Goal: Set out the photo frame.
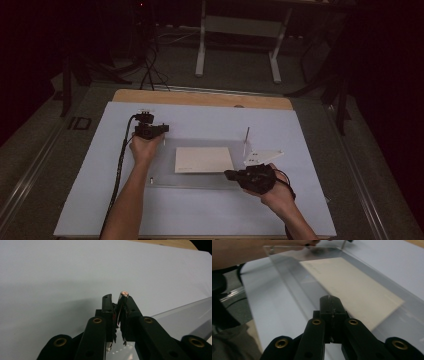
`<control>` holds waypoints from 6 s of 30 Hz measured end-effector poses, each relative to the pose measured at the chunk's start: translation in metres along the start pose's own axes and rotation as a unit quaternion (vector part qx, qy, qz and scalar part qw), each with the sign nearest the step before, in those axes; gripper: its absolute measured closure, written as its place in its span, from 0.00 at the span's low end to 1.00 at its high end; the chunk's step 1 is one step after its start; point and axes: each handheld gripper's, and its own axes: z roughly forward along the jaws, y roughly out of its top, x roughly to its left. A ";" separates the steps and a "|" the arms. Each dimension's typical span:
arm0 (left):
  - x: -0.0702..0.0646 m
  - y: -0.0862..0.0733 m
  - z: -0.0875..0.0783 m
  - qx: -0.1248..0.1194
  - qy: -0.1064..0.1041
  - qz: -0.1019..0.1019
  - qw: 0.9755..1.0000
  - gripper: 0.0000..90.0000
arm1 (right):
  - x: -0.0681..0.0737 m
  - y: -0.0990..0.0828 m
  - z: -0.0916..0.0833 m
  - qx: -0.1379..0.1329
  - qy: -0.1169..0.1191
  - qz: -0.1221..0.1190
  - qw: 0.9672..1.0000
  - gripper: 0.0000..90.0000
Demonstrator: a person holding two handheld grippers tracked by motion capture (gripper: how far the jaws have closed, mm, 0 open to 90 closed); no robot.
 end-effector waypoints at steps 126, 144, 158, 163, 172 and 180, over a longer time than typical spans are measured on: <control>0.008 -0.048 -0.112 -0.098 -0.067 0.164 0.979 0.59 | -0.005 0.045 0.026 -0.126 -0.084 0.015 0.988 1.00; -0.020 -0.035 -0.100 -0.119 -0.070 0.233 0.963 0.42 | -0.011 0.057 0.027 -0.132 -0.088 0.016 0.987 1.00; -0.028 -0.025 -0.085 -0.114 -0.091 0.248 0.958 0.47 | -0.018 0.064 0.028 -0.137 -0.094 0.018 0.986 1.00; -0.028 -0.023 -0.082 -0.118 -0.093 0.246 0.958 0.49 | -0.021 0.066 0.027 -0.138 -0.099 0.019 0.985 1.00; -0.027 -0.020 -0.081 -0.124 -0.084 0.246 0.958 0.53 | -0.028 0.064 0.020 -0.144 -0.123 0.022 0.982 1.00; -0.028 -0.017 -0.077 -0.142 -0.064 0.243 0.958 0.54 | -0.039 0.049 0.016 -0.129 -0.145 0.024 0.981 0.95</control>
